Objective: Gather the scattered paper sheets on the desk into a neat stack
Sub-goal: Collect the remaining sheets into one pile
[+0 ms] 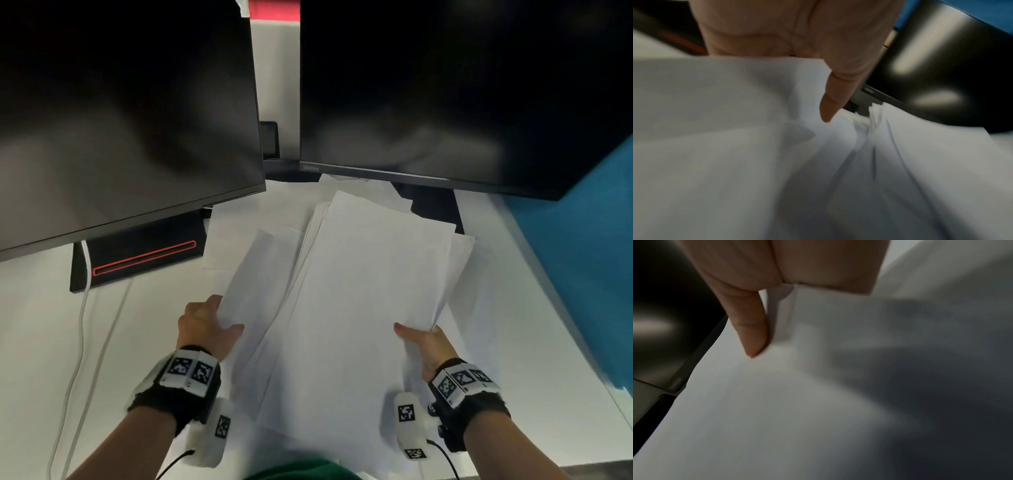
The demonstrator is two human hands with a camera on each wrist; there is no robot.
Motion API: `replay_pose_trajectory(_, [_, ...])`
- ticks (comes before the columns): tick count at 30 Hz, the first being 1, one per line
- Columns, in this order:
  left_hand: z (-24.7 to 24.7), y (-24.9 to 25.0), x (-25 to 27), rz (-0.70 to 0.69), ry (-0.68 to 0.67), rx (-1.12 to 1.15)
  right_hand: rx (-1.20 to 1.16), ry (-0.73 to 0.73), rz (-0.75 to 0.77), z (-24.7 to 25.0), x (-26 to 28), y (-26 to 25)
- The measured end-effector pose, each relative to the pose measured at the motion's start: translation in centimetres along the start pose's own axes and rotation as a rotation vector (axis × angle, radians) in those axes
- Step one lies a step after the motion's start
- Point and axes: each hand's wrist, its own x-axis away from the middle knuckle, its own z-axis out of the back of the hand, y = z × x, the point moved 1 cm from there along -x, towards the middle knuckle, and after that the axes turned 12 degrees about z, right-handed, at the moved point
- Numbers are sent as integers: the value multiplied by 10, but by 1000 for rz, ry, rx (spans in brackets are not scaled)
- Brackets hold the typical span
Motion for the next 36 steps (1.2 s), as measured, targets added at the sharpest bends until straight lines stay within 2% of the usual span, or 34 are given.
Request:
replay_pose_trajectory(3, [-6,3,8,-71,-38,-16,12,-12,-5,1,-1,1])
replay_pose_trajectory(7, [-3,0,3,60,-122,221,46,-29,-12,2,-1,2])
replay_pose_trajectory(11, [-4,-8,9,151,-451,475,46,-65,-21,3,0,3])
replay_pose_trajectory(13, [-13,-9,10,173,-525,512,23,-105,-30,0,4,0])
replay_pose_trajectory(15, [-19,-1,15,56,-460,336,30,-126,-45,-1,5,0])
replay_pose_trajectory(16, [-22,4,14,-9,-383,212,30,-127,-49,-2,5,0])
replay_pose_trajectory(18, [-22,12,12,-51,-209,90,20,-132,-43,-2,6,0])
replay_pose_trajectory(21, [-22,14,2,-15,-94,-12,19,-115,-35,2,5,3])
replay_pose_trajectory(25, [-21,2,-6,104,-32,-102,24,-117,-14,4,6,5])
replay_pose_trajectory(28, [-15,1,-5,98,-31,-75,27,-113,-5,6,4,5])
replay_pose_trajectory(32, [-11,0,0,89,-162,135,29,-103,-11,5,3,6])
replay_pose_trajectory(36, [-12,-4,8,50,-209,124,40,-105,-4,7,4,6])
